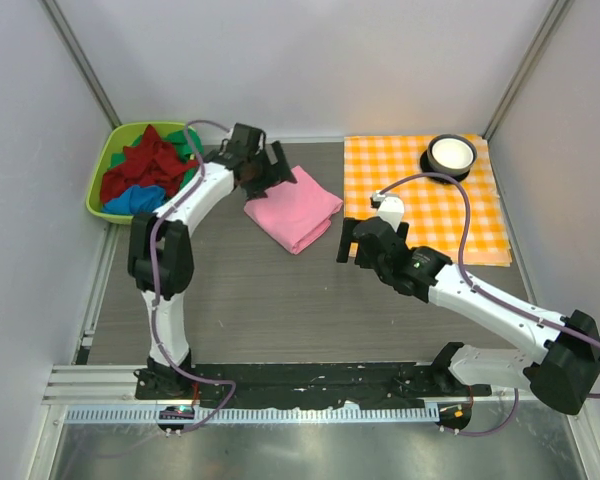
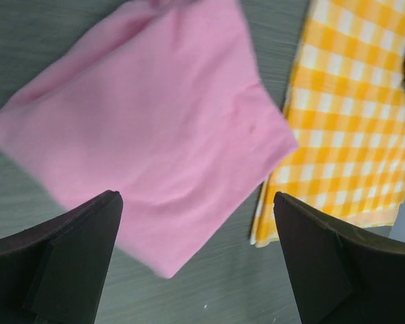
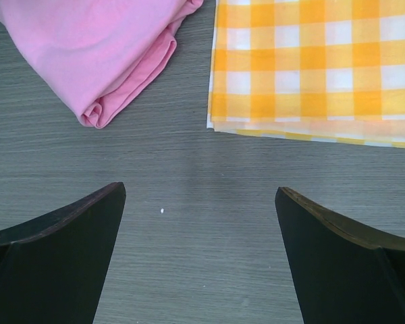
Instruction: Fold and stack the t-shirts
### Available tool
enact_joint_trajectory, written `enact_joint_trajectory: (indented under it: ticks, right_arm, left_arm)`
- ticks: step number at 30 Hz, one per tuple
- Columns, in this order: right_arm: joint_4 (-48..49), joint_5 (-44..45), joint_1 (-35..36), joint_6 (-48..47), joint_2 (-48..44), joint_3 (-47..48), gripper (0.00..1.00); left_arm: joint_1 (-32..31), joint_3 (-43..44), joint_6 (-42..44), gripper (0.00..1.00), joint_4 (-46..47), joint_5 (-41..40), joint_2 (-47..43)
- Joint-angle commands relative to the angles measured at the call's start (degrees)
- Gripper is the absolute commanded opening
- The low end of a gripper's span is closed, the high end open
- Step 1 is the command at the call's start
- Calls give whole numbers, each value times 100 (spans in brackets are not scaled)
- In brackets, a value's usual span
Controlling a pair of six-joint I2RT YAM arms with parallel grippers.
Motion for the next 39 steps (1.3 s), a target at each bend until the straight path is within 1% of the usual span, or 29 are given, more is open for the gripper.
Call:
enact_joint_trajectory:
  ticks: [1,3,6,9,10,17,22,24,25,27,29,32,34,35,37,39]
  right_arm:
    - [266,17,19,-30,-93,-72,100]
    - [266,26,19,-30,-111,-81,100]
    - [301,17,19,-22,-93,-125,100]
    - [328,44,28,-57,-50,-169,100]
    - [336,35,19,-65,-41,-169,100]
    - [459,26,19,-48,38,-257,100]
    - [512,-53,19,-13,126,-284,100]
    - [530,-123,19,31,109,-310,100]
    - [538,-141,28,40,100,-310,100]
    - [539,-185,19,66,56,-327,100]
    - [530,-220,19,75,12,-345,100]
    - [521,-255,28,75,-23,-372,100]
    - [530,-238,19,58,-32,-372,100]
    - [530,-238,19,40,-23,-363,100]
    - [530,-255,19,40,12,-345,100]
    - [547,-282,19,14,29,-354,100]
  left_arm:
    - [-340,1777,954,100,-1305,-574,927]
    - [-419,2462,1183,100,-1717,-706,1453]
    - [-428,3052,1333,100,-2052,-741,1990]
    - [-437,3449,1499,100,-2360,-794,2403]
    - [-437,3511,1544,100,-2431,-951,2475]
    - [-490,3591,1966,100,-2607,-1058,2915]
    - [-438,4056,1975,100,-3117,-1321,3450]
    - [-289,4232,1826,100,-3196,-1295,3688]
    - [-210,4241,1738,100,-3179,-1121,3749]
    - [89,4005,1308,100,-2916,-875,3750]
    - [369,3681,896,100,-2487,-392,3680]
    - [686,3521,378,100,-2152,-58,3653]
    - [836,3451,87,100,-1967,-21,3610]
    - [985,3294,-106,100,-1670,23,3592]
    - [1126,3222,-572,100,-1457,32,3583]
    - [1276,3309,-845,100,-1359,-212,3644]
